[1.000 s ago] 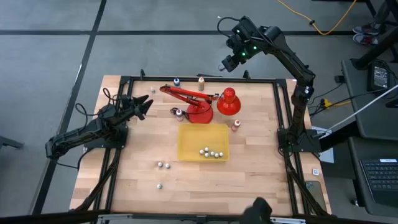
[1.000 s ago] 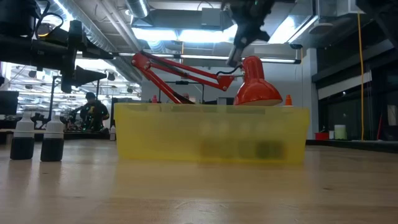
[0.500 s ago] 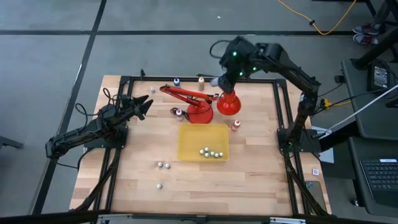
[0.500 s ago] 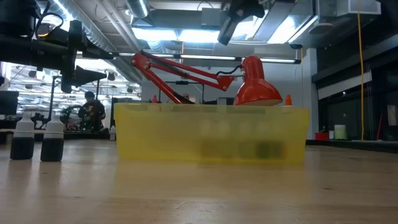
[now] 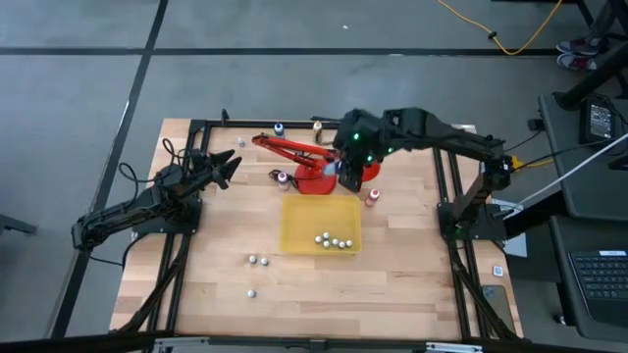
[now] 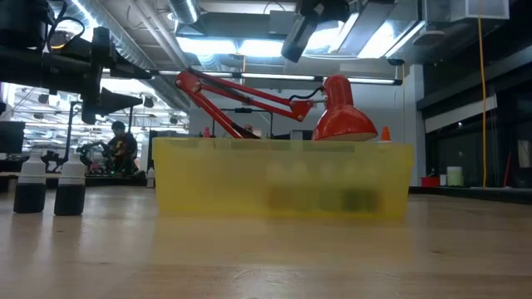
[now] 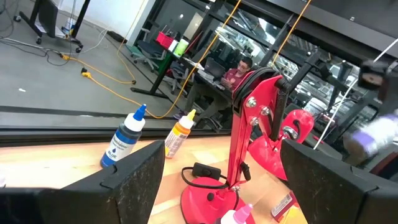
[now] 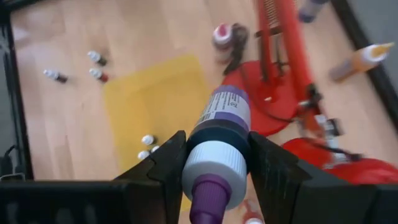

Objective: Pick & Place food coloring
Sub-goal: Put the big purple food bottle into the yellow bin

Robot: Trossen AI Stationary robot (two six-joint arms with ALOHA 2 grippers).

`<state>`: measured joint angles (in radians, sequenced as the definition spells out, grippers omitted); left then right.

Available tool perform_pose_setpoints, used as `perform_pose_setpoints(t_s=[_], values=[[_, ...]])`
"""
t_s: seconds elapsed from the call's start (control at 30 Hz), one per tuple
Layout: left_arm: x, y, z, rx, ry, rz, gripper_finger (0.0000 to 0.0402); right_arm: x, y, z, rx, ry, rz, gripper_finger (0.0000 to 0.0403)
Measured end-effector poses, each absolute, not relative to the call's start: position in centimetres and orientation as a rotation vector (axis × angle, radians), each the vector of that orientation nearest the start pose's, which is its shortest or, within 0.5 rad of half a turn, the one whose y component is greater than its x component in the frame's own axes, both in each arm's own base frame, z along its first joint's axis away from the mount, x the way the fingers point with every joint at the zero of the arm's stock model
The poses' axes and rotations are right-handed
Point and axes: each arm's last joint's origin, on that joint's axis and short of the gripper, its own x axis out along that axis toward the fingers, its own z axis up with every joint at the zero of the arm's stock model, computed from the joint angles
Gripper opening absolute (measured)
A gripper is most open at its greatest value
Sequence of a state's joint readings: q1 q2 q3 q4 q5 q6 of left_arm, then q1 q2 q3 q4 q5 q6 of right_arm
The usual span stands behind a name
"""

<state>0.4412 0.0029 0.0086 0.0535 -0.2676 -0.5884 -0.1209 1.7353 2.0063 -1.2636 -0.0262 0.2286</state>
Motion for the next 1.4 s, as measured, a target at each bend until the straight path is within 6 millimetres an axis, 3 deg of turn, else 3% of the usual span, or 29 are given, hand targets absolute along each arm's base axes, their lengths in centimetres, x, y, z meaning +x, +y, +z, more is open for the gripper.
perform_pose_setpoints(t_s=[0.3, 0.63, 0.93, 1.4], values=[[8.4, 4.8, 17.1, -0.558, -0.267, 0.67, 0.0311, 34.7, -1.2, 37.1, 0.308, 1.045, -0.134, 0.0154], [8.4, 4.8, 17.1, -0.558, -0.267, 0.67, 0.0311, 35.1, 0.3, 31.3, 0.357, 1.175, -0.059, 0.0154], [8.4, 4.8, 17.1, -0.558, -0.267, 0.67, 0.0313, 34.6, -0.4, 26.4, 0.331, 1.256, -0.051, 0.0154], [8.4, 4.8, 17.1, -0.558, -0.267, 0.67, 0.0311, 33.7, -2.2, 22.7, 0.313, 1.313, -0.077, 0.0154]])
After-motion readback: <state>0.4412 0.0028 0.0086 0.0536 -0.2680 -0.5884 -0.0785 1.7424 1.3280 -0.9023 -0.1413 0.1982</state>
